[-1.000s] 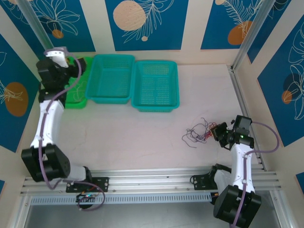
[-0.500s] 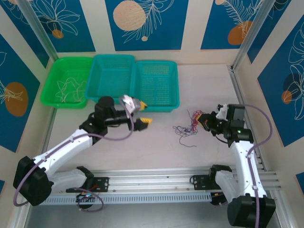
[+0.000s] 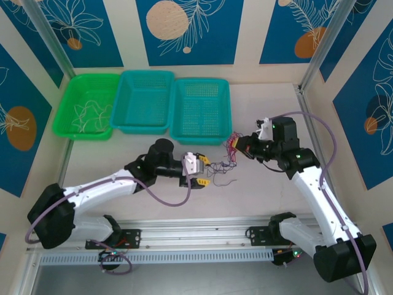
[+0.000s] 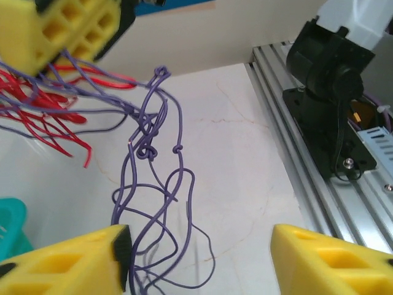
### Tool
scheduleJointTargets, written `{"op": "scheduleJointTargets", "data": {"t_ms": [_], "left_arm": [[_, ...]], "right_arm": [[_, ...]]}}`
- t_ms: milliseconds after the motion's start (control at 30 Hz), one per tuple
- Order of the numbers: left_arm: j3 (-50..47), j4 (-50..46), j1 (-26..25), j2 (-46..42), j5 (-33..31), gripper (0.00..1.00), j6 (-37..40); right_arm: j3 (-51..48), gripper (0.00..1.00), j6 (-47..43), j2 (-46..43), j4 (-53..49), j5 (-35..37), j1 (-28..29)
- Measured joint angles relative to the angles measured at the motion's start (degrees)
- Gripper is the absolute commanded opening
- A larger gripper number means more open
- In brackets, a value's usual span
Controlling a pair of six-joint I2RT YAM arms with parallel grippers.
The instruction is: Untangle the cables
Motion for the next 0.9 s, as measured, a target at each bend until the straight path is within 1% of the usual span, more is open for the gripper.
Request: {"op": "scheduleJointTargets", "data": {"t_ms": [33, 67, 267, 333, 433, 467, 567, 633, 733, 800, 867, 900], "left_arm": [[0.0, 0.9, 0.0, 0.9, -0.4, 0.11, -0.3], [0.0, 1.6, -0.1, 1.7, -0.9, 0.00, -0.5], [-0.1, 4.9, -0.1, 2.3, -4.7, 0.00, -1.9], [-1.2, 6.1, -0.1, 1.2, -6.7, 0.00, -2.1], [-3.7, 7.4, -0.1, -2.0, -10.5, 0.00, -2.9], [-4.6, 7.8, -0.1, -3.5, -12.0, 0.00, -3.5], [-6.5, 10.2, -0.3, -7.3, -16.1, 0.00, -5.6], [-8.0, 10.8, -0.5, -10.6, -18.2, 0.00, -7.1], [-10.3, 8.8, 0.6, -16.8, -23.1, 0.00, -8.7], [-10.8, 7.7, 1.1, -19.8, -26.1, 0.00, -9.6], [-11.5, 6.9, 1.4, -22.1, -28.1, 0.00, -10.5], [-12.1, 6.5, 1.7, -23.2, -29.0, 0.00, -11.1]], "right_arm": [[0.3, 0.00, 0.0, 0.2, 0.0, 0.4, 0.5], [0.5, 0.00, 0.0, 0.4, -0.1, 1.0, 0.8], [0.8, 0.00, 0.4, 0.3, -1.6, 5.3, 1.0], [0.8, 0.00, 0.4, 0.3, -2.8, 7.4, 0.7], [0.8, 0.00, 0.7, 0.0, -6.1, 12.6, -0.5], [0.8, 0.01, 1.0, -0.2, -7.4, 14.7, -1.4], [-0.7, 0.08, 2.5, -1.4, -10.6, 15.4, -4.2], [-3.5, 0.09, 3.3, -3.1, -11.3, 15.7, -8.9], [-9.2, 0.09, 3.5, -4.6, -11.8, 22.3, -21.6], [-12.5, 0.09, 3.5, -4.2, -12.4, 25.0, -28.0], [-14.4, 0.09, 3.4, -3.6, -13.0, 26.0, -31.6], [-14.8, 0.06, 3.2, -3.1, -13.0, 25.9, -32.8]]}}
